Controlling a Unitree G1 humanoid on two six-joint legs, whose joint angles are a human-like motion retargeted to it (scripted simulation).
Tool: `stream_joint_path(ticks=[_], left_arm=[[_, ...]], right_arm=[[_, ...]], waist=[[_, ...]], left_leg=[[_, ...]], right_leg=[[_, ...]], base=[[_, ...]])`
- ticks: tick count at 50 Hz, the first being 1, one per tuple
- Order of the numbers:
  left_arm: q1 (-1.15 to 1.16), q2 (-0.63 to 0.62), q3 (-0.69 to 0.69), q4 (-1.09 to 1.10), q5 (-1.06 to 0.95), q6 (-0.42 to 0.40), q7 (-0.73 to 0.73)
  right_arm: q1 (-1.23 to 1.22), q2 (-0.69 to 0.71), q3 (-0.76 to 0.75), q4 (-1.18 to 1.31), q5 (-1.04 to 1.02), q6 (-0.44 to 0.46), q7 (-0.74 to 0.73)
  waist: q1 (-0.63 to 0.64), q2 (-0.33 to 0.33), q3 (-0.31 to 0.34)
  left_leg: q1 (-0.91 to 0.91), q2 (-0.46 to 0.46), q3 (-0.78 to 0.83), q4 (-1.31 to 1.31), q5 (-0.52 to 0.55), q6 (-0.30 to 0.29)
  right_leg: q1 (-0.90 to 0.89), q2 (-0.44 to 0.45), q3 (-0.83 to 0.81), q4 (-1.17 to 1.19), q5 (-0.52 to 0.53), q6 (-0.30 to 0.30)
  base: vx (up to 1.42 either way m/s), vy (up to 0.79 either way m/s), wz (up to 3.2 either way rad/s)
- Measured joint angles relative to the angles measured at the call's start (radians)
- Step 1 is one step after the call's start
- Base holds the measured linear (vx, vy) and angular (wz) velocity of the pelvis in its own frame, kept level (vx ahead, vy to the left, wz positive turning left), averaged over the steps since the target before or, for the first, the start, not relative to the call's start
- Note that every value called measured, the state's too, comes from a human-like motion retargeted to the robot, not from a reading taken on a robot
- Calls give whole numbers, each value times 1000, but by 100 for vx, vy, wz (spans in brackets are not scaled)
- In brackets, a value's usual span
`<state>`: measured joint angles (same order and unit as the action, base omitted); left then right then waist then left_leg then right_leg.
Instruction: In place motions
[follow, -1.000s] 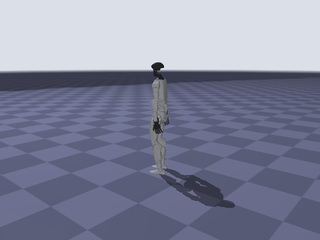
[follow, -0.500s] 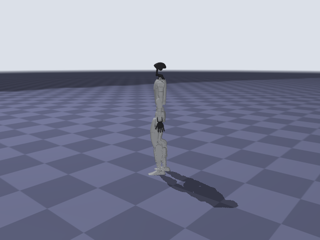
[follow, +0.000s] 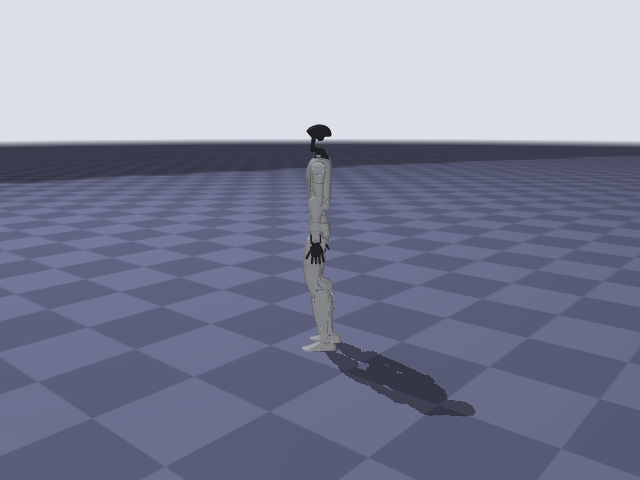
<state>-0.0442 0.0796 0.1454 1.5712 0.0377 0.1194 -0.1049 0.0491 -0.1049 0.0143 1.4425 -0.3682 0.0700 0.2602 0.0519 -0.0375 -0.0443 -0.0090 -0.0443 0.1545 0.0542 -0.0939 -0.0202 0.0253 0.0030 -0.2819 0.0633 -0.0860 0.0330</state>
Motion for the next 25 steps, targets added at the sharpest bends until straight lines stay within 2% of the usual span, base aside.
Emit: stream_joint_path(ticks=[17,25], left_arm=[[-4,3,-11,-11,10,0,14],[2,-7,-21,-3,-1,-9,37]], right_arm=[[3,9,20,-25,-17,0,-3],[4,-9,2,-29,-31,4,-7]], waist=[[-20,-13,8],[7,-43,21]], left_leg=[[3,21,23,25,-44,-11],[-35,-4,-10,157,-80,0]], right_leg=[[-2,17,22,-2,41,-16],[-9,-19,72,14,68,-3]], base=[[-2,-2,-2],[-1,2,-23]])
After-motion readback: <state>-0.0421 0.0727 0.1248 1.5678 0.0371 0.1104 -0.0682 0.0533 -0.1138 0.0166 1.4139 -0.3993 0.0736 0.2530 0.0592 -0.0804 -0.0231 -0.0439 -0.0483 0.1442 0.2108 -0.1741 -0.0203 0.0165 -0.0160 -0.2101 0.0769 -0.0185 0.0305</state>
